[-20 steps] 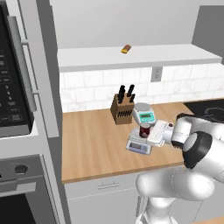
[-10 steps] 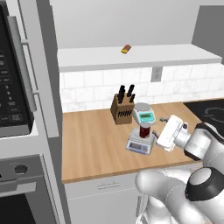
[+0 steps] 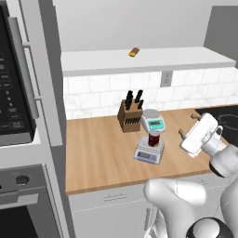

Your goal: Pick the canned food and place it on the digital scale for weighing, and close the cabinet.

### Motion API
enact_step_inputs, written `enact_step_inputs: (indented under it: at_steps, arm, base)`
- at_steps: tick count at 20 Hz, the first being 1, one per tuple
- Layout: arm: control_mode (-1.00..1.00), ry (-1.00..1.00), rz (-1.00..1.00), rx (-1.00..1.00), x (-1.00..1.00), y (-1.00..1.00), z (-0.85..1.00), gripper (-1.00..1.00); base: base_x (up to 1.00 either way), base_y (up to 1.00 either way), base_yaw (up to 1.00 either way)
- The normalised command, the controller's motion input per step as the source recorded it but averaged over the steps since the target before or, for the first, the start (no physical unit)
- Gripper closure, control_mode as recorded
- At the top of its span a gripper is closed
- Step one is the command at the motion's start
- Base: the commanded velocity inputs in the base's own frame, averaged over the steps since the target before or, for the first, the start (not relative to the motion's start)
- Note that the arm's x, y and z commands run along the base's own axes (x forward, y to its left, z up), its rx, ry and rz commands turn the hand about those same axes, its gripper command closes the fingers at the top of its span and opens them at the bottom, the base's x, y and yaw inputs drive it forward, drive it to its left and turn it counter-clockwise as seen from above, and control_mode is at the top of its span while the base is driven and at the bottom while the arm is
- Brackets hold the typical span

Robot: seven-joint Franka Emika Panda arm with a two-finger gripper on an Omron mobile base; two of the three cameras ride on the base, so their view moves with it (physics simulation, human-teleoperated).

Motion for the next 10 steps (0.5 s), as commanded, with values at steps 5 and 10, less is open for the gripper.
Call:
enact_step_inputs:
  at_steps: [5, 10]
  arm:
    - [-1.0, -0.48, -0.01, 0.03, -0.49, -0.6, 0.74, -1.0]
    - [-1.0, -0.14, -0.08, 0.1, -0.34, -0.82, 0.61, -1.0]
  base:
    - [0.0, 0.0, 0.0]
    - [0.0, 0.0, 0.0]
